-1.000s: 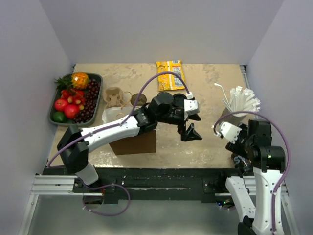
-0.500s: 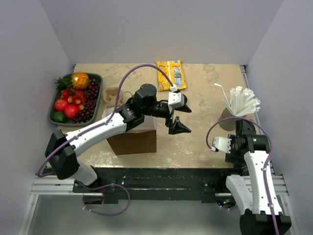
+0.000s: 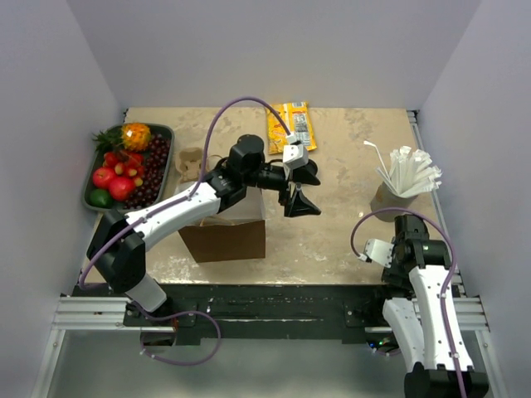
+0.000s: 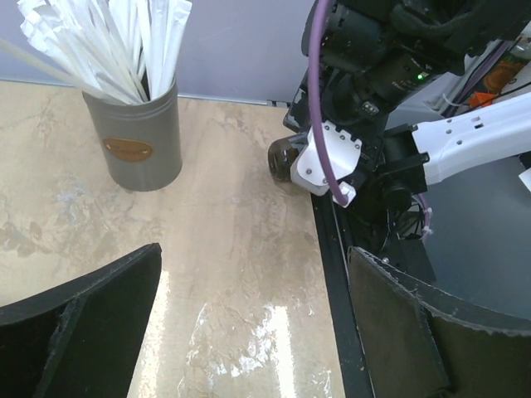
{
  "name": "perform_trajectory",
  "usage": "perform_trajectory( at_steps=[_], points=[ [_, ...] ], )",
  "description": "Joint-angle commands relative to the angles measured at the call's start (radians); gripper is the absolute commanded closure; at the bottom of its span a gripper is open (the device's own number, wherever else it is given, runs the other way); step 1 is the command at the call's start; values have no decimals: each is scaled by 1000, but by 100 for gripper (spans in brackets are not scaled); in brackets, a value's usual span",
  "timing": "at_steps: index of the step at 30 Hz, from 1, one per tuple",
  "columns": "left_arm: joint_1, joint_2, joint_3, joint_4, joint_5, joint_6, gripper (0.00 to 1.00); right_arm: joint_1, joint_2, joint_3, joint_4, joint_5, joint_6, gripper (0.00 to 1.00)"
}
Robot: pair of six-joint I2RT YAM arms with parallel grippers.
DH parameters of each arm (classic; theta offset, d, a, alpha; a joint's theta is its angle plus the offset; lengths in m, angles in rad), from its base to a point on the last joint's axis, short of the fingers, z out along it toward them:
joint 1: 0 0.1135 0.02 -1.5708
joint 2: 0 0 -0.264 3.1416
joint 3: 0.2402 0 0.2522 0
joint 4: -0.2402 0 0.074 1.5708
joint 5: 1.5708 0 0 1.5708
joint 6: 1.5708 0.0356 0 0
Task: Pack the takeout coffee
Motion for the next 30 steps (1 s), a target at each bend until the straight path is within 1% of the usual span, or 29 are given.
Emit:
perform_trajectory(
  at_steps=[1,4,6,9,10,12,13,14,16,17,19,21,22,24,27,30],
  points=[
    [2,2,51,79,45,-28,3,-5,32,-42,-85,65,71,26],
    [2,5,57,83,47,-36,3,-5,40,-40,-82,50,56,26],
    [2,5,58,90,47,-48,3,-5,48,-37,-46,39,51,27],
    [2,2,69,77,48,-51,3,-5,94,-39,60,31,48,27],
    [2,1,74,71,50,-53,3,-4,117,-32,127,24,52,28],
    [2,1,78,51,53,-48,3,-4,190,-6,190,2,72,28],
    [2,-1,81,44,55,-47,3,-5,218,6,248,-12,80,30],
    [2,-1,81,31,56,-41,3,-5,274,35,273,-45,88,30],
    [2,1,92,13,55,-37,3,-4,321,81,329,-73,109,31],
    [2,2,98,-2,55,-34,3,-5,344,143,330,-139,115,32],
    [2,4,112,-18,55,-36,3,-4,400,237,324,-202,149,32],
    [2,8,126,-22,55,-45,3,-5,448,296,292,-312,170,32],
    [2,14,132,-27,53,-50,3,-4,459,341,257,-331,177,32],
    [2,24,155,-39,52,-62,3,-5,476,371,232,-442,200,32],
    [2,37,167,-56,49,-60,3,-4,471,399,205,-522,252,32],
    [-3,39,153,-56,-3,-60,3,-4,425,389,186,-565,304,30]
  ],
)
